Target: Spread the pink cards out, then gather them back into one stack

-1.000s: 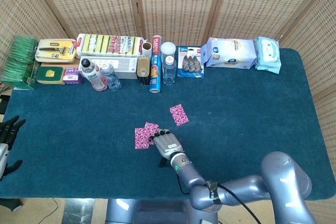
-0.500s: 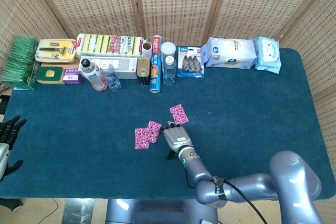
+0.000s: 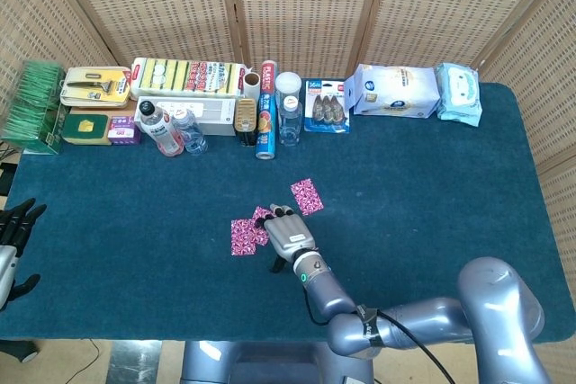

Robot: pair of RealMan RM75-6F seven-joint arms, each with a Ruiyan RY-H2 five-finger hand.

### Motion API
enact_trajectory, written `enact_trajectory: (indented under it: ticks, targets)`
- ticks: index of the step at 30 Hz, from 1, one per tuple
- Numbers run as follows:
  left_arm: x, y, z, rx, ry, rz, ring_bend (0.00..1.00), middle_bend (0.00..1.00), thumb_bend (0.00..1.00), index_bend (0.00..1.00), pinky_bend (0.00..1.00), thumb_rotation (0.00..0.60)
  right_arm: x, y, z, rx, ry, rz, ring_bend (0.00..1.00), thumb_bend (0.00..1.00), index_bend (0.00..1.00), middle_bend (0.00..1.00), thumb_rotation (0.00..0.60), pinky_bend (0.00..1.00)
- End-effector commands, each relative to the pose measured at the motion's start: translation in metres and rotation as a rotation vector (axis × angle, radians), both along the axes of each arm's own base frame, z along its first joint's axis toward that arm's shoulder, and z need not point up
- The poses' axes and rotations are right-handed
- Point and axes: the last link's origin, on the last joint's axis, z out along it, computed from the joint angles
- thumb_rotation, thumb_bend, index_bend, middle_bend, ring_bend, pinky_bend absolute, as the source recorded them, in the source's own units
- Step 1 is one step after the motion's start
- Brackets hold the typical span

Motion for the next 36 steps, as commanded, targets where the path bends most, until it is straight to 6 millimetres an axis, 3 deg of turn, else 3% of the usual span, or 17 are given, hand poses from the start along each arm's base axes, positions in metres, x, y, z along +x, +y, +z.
enact_trajectory:
  ticks: [1, 16, 27, 32, 36]
  targets:
    - [-0.001, 0.001, 0.001, 0.004, -0.004, 0.003, 0.00, 0.00, 0.05, 0.00, 0.05, 0.600, -0.003, 0.001, -0.008, 0.012, 0.015, -0.006, 0.03, 0.00, 0.22, 0.22, 0.600, 0.04]
    - [-0.001, 0.001, 0.002, 0.000, -0.010, 0.004, 0.00, 0.00, 0.05, 0.00, 0.05, 0.600, -0.020, -0.003, -0.011, 0.020, 0.067, -0.047, 0.03, 0.00, 0.22, 0.23, 0.600, 0.03]
    - [-0.001, 0.001, 0.002, 0.002, -0.012, 0.003, 0.00, 0.00, 0.05, 0.00, 0.05, 0.600, -0.040, -0.007, 0.014, -0.010, 0.104, -0.083, 0.04, 0.00, 0.22, 0.25, 0.600, 0.04]
    - [0.000, 0.000, 0.001, 0.000, -0.010, 0.001, 0.00, 0.00, 0.05, 0.00, 0.05, 0.600, -0.031, -0.006, 0.022, -0.012, 0.056, -0.060, 0.05, 0.00, 0.22, 0.26, 0.600, 0.04]
    - [0.000, 0.000, 0.000, -0.005, -0.006, 0.001, 0.00, 0.00, 0.05, 0.00, 0.05, 0.600, -0.019, -0.004, 0.017, -0.009, 0.027, -0.029, 0.05, 0.00, 0.22, 0.26, 0.600, 0.04]
